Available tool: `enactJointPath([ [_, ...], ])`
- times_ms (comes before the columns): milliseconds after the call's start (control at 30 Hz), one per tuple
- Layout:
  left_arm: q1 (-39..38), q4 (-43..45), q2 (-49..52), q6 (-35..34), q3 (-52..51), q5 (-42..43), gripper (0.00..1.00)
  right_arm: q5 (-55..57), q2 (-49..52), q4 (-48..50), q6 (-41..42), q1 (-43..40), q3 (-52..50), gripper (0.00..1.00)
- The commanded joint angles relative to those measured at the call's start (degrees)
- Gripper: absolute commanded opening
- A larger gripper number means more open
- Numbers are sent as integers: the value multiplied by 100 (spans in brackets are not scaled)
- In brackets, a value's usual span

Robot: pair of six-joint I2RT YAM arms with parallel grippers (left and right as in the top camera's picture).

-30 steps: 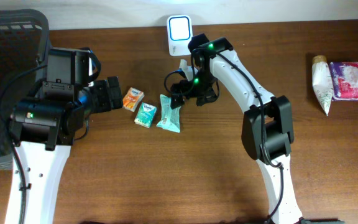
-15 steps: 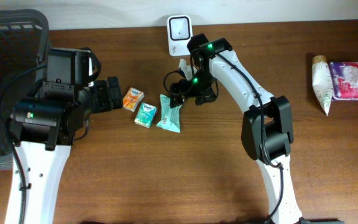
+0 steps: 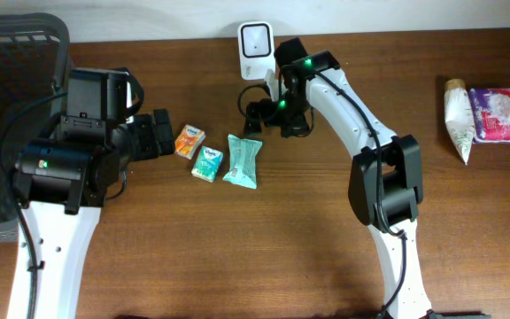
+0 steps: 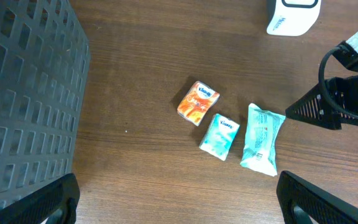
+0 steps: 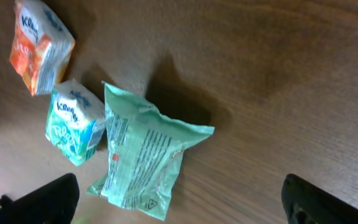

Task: Scan the item barcode
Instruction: 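Reach the right gripper to the green wipes pack and grasp it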

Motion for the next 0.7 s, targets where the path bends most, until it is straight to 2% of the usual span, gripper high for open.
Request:
enactJointPath([
  [0, 26, 9, -9, -33, 46, -24, 99, 28, -199, 177, 149, 160, -70, 92],
  [100, 26, 9, -9, -33, 46, -24, 99, 50, -199, 378, 258, 173, -361, 80],
  [200, 26, 11, -9, -33, 46, -24, 99, -90, -199, 763, 555, 186, -962, 79],
  [333, 26, 11, -9, -33, 46, -24, 99, -992, -199, 1700, 557, 271, -1799, 78],
  [400, 26, 9, -9, -33, 46, -24, 99, -1058, -199, 1816, 560, 326, -1882, 75],
  [500, 26, 11, -9, -33, 46, -24, 99, -879, -199, 1838, 605, 446, -1882, 63],
  [600, 26, 9, -9, -33, 46, -24, 99, -341, -199, 1838, 898, 553, -1912, 33],
  [633, 26, 9, -9, -33, 46, -24, 99, -240, -199, 1836, 896, 588, -1912, 13],
  [667, 26, 9, -9, -33, 46, -24, 99, -249, -199, 1836, 901, 599, -1912, 4],
])
